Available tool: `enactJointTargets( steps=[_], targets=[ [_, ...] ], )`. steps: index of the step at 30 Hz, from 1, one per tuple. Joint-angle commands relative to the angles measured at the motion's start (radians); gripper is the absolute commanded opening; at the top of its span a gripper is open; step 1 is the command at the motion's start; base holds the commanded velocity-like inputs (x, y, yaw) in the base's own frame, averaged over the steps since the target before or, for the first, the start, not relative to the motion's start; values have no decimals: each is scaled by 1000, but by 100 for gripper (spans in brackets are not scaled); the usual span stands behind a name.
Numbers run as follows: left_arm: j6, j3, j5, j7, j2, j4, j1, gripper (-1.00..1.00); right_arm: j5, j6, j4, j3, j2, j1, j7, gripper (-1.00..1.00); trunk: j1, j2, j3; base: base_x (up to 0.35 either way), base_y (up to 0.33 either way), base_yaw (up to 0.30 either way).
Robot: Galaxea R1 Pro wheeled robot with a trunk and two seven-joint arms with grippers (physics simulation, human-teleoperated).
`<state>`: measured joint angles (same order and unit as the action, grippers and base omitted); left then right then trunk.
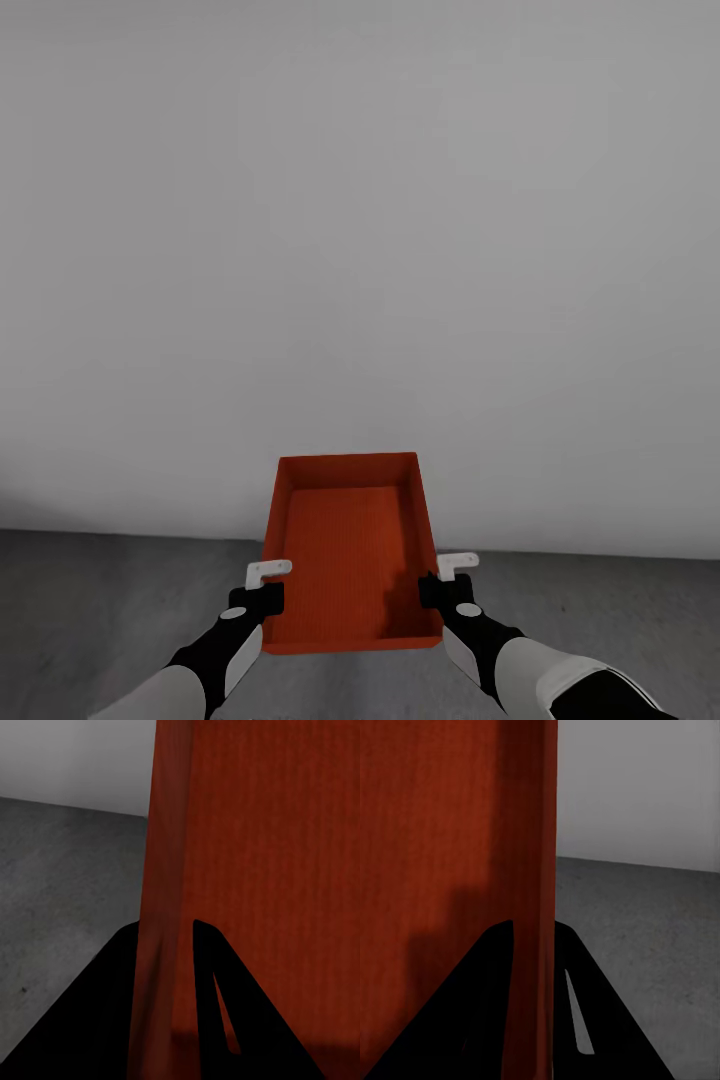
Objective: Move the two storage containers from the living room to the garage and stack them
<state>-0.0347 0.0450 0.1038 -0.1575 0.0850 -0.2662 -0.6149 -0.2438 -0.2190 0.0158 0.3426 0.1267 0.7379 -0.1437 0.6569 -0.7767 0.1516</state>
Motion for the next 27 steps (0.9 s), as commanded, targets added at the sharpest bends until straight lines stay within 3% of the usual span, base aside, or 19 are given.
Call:
enactJointTargets(
  steps=[1, 27],
  targets=[
    [-4, -7, 11, -27, -9, 4, 0, -100, 3, -26, 3, -34, 1, 1, -4, -100, 0, -1, 3, 0, 0, 0],
    [2, -7, 13, -30, -9, 12, 0, -100, 3, -26, 3, -34, 1, 1, -4, -100, 0, -1, 45, 0, 0, 0]
  ],
)
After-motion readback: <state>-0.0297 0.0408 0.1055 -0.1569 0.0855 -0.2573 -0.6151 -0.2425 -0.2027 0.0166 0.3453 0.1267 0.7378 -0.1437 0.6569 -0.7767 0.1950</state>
